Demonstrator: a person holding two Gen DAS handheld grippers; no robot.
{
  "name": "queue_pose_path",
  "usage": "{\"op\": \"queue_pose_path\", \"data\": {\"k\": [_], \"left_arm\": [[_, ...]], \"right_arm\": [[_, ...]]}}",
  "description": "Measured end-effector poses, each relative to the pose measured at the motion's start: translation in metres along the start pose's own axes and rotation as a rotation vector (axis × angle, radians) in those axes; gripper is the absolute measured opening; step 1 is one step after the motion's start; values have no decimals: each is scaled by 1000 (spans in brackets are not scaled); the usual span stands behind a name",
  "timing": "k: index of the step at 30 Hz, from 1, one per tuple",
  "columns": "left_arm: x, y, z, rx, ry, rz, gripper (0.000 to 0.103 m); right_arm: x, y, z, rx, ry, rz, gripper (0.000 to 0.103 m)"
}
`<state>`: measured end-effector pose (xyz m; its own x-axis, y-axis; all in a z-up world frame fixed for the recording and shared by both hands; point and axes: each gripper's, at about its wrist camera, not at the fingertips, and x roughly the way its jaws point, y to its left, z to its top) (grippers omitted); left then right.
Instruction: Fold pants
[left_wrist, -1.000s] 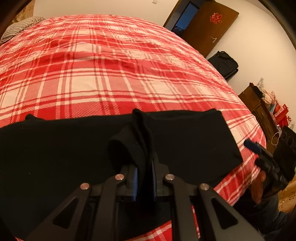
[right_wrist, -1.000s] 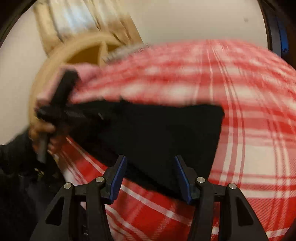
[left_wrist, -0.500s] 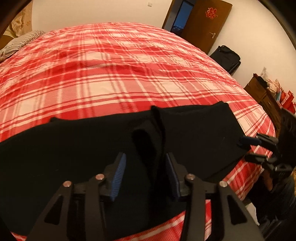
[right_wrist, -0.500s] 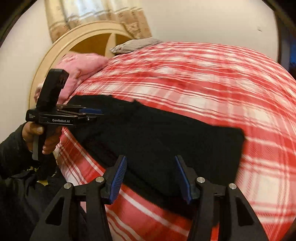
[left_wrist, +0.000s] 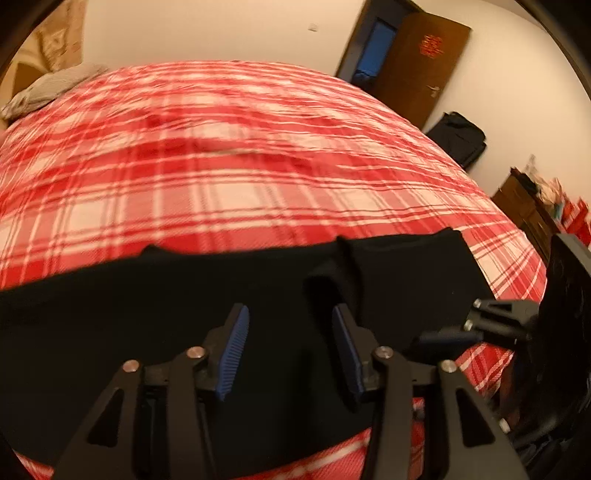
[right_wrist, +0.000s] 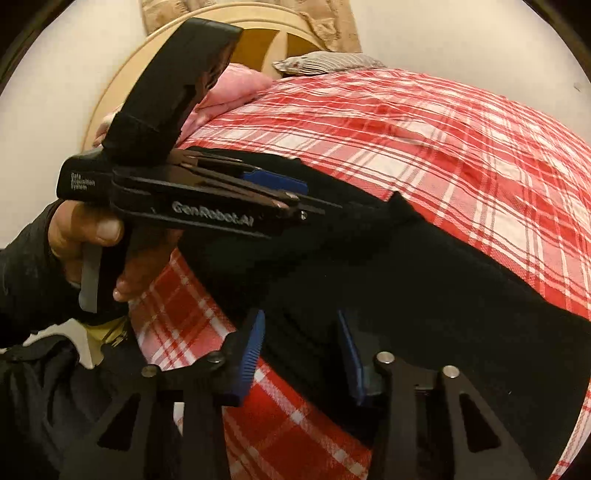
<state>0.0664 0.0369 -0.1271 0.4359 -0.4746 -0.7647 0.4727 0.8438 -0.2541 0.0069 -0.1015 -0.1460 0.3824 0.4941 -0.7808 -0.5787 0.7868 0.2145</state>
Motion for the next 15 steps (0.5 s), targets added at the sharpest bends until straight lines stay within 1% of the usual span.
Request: {"op": "queue_pose_path", "data": {"k": [1, 2, 6, 7, 9, 11, 15], "left_arm": [[5, -3, 3, 14, 2, 17, 58], [11, -4, 5, 22, 13, 37, 58], [28, 0, 11, 35, 47, 71, 58], [30, 2, 11, 33, 55, 79, 58], [32, 5, 12, 32, 56, 80, 58], [33, 3, 13, 43, 59, 88, 58], [34, 5, 15, 33, 58, 85, 58]], "right_arm": [[2, 0, 0, 0, 4, 1, 20], [4, 2, 0, -3, 7, 3, 13], [3, 8, -1, -20, 6, 9, 4], [2, 8, -1, -16, 1, 21, 0], [-4, 12, 0, -17, -16, 55, 0], [-8, 20, -1, -43, -13, 57, 0], [-3, 25, -2, -73, -4, 18, 0]]}}
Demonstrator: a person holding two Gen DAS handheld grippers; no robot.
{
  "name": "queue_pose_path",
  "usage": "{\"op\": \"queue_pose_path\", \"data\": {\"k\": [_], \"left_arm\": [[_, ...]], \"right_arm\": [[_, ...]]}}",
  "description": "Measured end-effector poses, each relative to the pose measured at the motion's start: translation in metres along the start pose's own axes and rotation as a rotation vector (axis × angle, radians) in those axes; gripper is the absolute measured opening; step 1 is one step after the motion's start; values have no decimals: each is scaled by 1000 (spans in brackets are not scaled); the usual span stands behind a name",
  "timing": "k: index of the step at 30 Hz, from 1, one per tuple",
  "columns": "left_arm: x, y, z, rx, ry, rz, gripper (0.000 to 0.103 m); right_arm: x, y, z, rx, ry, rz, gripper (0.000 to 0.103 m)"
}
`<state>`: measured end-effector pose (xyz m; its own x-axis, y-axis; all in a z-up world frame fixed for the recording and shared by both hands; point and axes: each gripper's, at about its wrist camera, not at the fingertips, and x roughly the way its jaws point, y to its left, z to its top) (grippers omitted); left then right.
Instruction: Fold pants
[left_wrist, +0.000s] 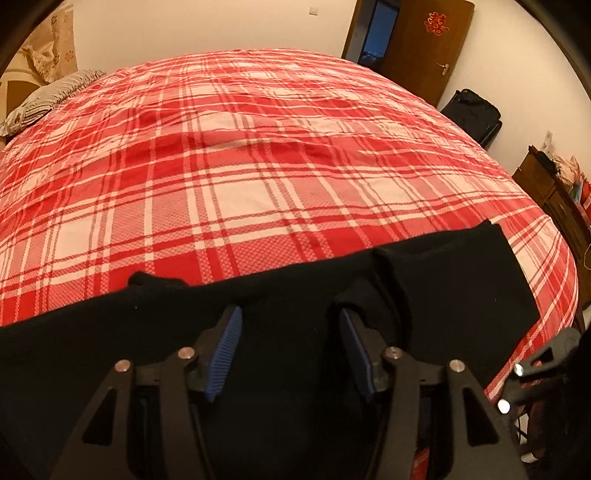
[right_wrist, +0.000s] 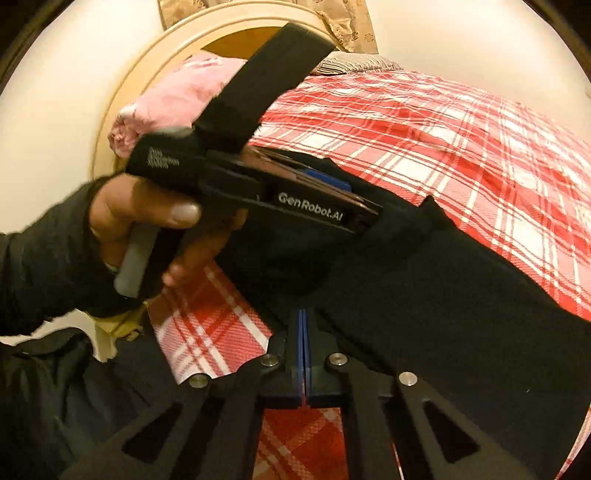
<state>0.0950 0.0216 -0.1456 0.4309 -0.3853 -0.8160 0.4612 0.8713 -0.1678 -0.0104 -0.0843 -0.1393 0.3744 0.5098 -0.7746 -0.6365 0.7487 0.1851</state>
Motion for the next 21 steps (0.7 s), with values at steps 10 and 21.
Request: {"op": "queue_pose_path", "data": {"k": [10, 21], "left_arm": [[-3, 2, 1, -18, -3, -25, 58], [-19, 0, 11, -28, -84, -50, 68]], "right_arm": [[-4, -11, 2, 39, -36, -59, 41], [14, -15, 1, 56, 6, -70, 12]]}}
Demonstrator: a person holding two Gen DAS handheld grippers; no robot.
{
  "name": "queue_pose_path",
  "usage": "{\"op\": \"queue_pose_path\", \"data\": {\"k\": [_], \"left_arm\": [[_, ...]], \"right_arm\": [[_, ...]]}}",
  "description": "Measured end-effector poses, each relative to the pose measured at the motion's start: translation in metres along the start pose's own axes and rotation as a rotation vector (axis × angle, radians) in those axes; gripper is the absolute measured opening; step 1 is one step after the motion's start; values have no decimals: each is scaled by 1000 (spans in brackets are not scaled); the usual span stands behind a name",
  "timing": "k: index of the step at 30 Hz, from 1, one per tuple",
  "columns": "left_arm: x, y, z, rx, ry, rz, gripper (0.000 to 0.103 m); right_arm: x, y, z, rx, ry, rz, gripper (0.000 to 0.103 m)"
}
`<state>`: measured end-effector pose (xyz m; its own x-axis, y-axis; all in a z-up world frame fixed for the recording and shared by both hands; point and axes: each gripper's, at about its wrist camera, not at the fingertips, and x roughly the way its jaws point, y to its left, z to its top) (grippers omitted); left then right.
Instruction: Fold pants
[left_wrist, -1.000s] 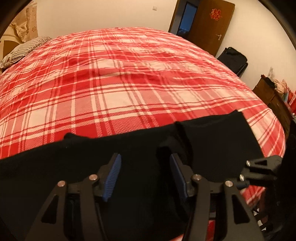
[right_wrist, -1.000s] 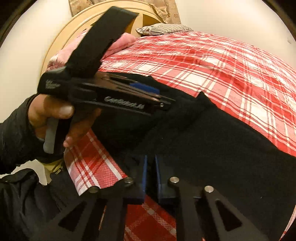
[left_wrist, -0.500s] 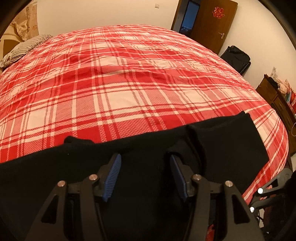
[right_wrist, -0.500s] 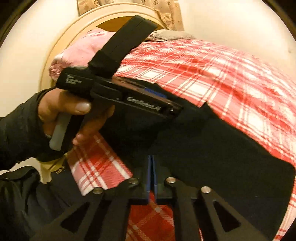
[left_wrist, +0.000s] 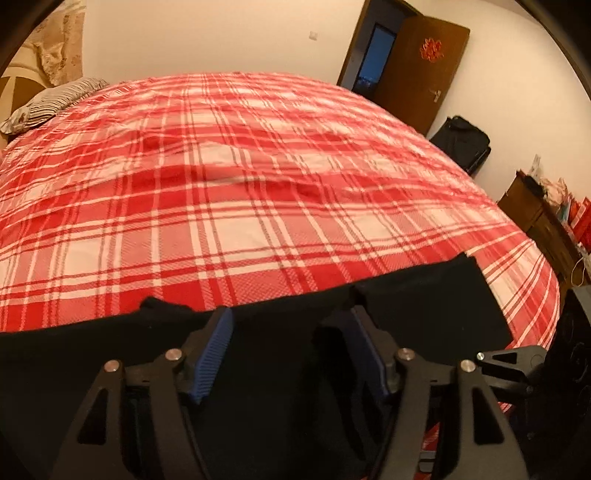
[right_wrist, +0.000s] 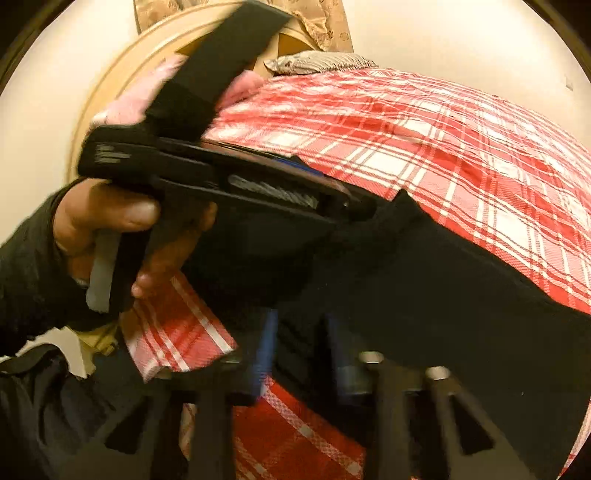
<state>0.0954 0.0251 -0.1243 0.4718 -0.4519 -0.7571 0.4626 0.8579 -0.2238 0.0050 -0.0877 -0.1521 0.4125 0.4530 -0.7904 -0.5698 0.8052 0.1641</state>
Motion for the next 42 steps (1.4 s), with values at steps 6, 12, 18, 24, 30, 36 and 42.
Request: {"op": "queue_pose_path", "data": {"k": [6, 12, 18, 24, 30, 36, 42], "left_arm": [[27, 0, -6, 39, 55, 60, 68], [27, 4, -3, 39, 56, 42, 69], [27, 5, -2, 30, 50, 37, 68], [-2, 13, -1, 15, 1, 52, 68], [-64, 73, -18, -23, -79, 216, 68], [-114, 178, -59, -197, -59, 470, 66], [-118, 230, -91, -373, -78, 439, 53]], "right_arm": [[-12, 1, 1, -1, -18, 32, 4], [2, 13, -5, -47, 25, 8, 4], [1, 8, -3, -35, 45, 35, 15], [-15, -1, 2, 4, -24, 72, 31], [5, 0, 4, -32, 16, 58, 39], [-15, -3, 9, -15, -59, 101, 39], [-25, -5, 8, -7, -84, 106, 40]]}}
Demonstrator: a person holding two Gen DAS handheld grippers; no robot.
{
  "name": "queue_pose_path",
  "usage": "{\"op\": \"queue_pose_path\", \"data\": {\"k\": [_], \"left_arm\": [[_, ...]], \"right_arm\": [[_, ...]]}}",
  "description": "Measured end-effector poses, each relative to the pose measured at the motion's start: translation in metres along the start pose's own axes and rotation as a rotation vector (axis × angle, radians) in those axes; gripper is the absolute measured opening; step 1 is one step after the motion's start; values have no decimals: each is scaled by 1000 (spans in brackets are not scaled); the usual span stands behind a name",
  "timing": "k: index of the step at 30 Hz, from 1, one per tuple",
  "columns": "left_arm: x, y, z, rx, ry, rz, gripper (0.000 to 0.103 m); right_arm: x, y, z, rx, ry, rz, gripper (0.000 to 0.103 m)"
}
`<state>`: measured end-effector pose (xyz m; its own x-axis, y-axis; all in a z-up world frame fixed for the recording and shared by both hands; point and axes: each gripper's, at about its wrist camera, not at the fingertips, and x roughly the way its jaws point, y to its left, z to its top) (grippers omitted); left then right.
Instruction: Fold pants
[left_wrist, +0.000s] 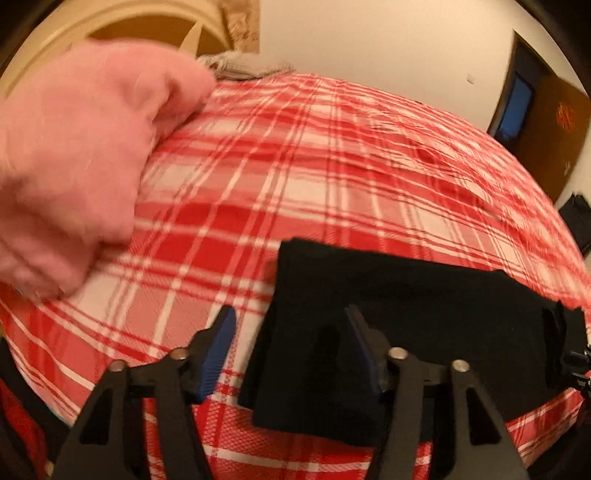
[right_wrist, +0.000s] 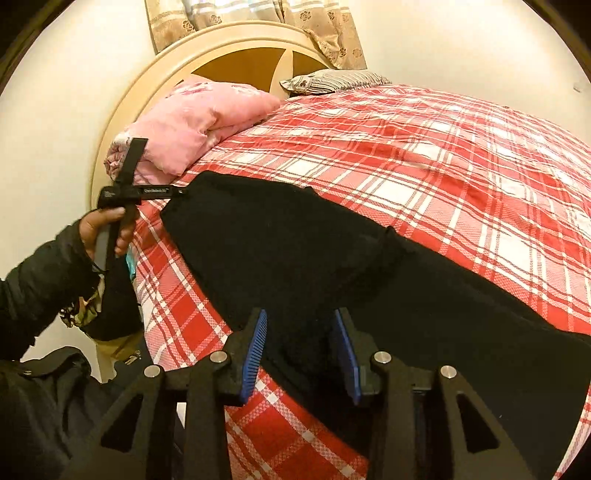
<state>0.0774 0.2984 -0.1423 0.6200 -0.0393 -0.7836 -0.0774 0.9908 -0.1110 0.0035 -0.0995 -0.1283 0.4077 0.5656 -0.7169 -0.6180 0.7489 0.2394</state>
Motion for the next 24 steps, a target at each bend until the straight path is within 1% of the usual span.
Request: {"op": "queue_pose_path", "data": {"k": [3, 5, 6, 9, 12, 14, 16, 17, 18, 19, 20, 22, 23, 24], "left_arm": [[12, 0, -5, -16, 6, -40, 51], [16, -2, -5, -19, -9, -46, 52], [18, -1, -4, -34, -11, -57, 55], [19, 4, -3, -54, -11, -81, 56], [17, 4, -3, -24, -2, -99, 48], [17, 4, -4, -25, 1, -113, 44], [18, 4, -4, -23, 0, -117, 44], [18, 3, -3, -19, -4, -115, 45], [19, 3, -3, -18, -9, -112, 50], [20, 3, -4, -20, -15, -110, 51], [22, 3, -4, -21, -16, -118, 56], [24, 0, -4, -2, -15, -122, 56], [23, -2, -4, 19, -15, -111, 53], [22, -4, -4, 29, -11, -119, 37]], "right_arm": [[2, 4, -2, -18, 9, 0, 40], [4, 9, -2, -36, 9, -1, 40], [5, 12, -2, -46, 6, -1, 40], [5, 19, -1, -65, -4, 15, 40], [5, 22, -1, -72, -12, 19, 40], [5, 22, -1, -69, -19, 17, 40], [4, 21, -2, -63, -25, 11, 40], [3, 21, -1, -60, -28, 8, 40], [2, 21, -1, -58, -32, 5, 40], [0, 21, -1, -56, -39, 2, 40], [-3, 21, 0, -53, -48, -1, 40], [-6, 18, 0, -44, -63, -4, 40], [-9, 17, 0, -39, -71, -8, 40], [-11, 15, 0, -33, -78, -13, 40]]}}
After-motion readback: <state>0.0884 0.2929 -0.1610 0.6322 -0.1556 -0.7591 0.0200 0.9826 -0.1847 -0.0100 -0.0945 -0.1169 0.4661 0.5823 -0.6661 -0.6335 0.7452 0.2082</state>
